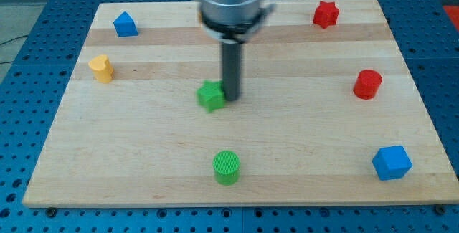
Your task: Place green star towards the bottom left of the board
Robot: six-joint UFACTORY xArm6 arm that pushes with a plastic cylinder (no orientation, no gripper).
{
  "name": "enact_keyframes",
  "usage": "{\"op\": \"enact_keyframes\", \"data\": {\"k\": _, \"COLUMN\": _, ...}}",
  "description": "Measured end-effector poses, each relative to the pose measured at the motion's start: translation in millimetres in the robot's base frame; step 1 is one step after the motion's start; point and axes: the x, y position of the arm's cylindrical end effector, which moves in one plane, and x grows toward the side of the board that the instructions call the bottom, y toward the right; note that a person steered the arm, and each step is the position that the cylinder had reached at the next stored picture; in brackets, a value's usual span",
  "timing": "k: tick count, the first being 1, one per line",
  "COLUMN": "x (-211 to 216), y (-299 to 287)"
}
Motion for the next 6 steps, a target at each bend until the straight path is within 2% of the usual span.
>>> {"op": "enact_keyframes", "data": {"k": 1, "x": -10, "y": -63}}
{"op": "enact_keyframes", "data": {"k": 2, "x": 4, "y": -79}}
{"op": "enact_keyframes", "data": {"k": 4, "x": 57, "y": -58}}
{"op": "enact_keyframes", "data": {"k": 5, "x": 57, "y": -103}}
{"op": "enact_keyframes", "data": {"k": 6, "x": 49, "y": -117}}
